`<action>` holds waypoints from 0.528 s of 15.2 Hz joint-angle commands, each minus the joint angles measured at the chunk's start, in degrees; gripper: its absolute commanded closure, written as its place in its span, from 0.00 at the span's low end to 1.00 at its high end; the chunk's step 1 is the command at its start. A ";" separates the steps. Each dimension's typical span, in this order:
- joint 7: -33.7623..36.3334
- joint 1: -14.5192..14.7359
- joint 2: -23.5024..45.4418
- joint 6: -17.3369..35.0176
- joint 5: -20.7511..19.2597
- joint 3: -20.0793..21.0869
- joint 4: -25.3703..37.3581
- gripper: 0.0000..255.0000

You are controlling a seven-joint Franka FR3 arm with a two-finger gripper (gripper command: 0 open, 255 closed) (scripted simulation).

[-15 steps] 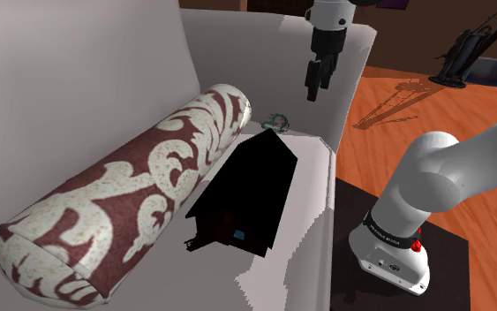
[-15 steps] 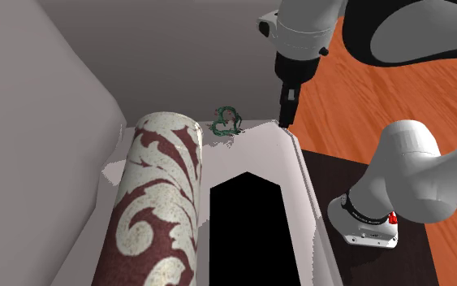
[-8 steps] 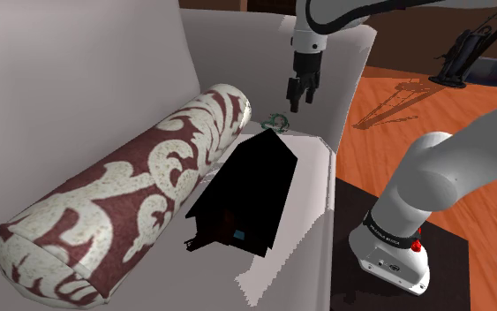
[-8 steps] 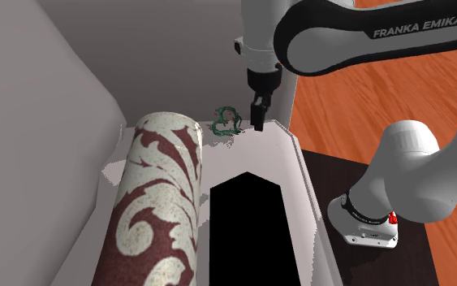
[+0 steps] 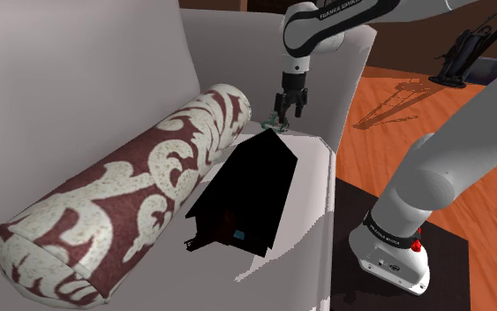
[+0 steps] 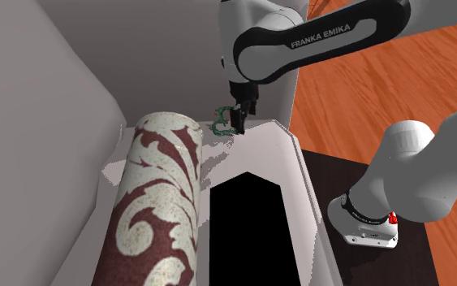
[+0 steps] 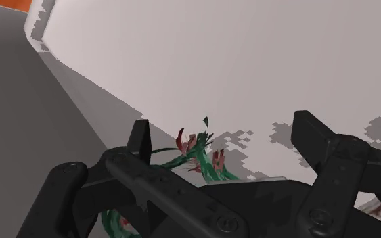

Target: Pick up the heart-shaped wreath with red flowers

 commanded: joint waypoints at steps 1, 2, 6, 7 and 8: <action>-0.19 -0.12 1.96 2.06 0.57 -0.41 -0.46 0.00; -0.25 -0.12 2.29 2.87 0.61 -0.43 -0.94 0.00; -0.52 -0.09 3.79 6.14 0.81 -0.54 -2.73 0.00; -0.64 -0.08 4.44 7.44 0.91 -0.59 -3.39 0.00; -0.64 -0.08 4.44 7.44 0.91 -0.59 -3.39 0.00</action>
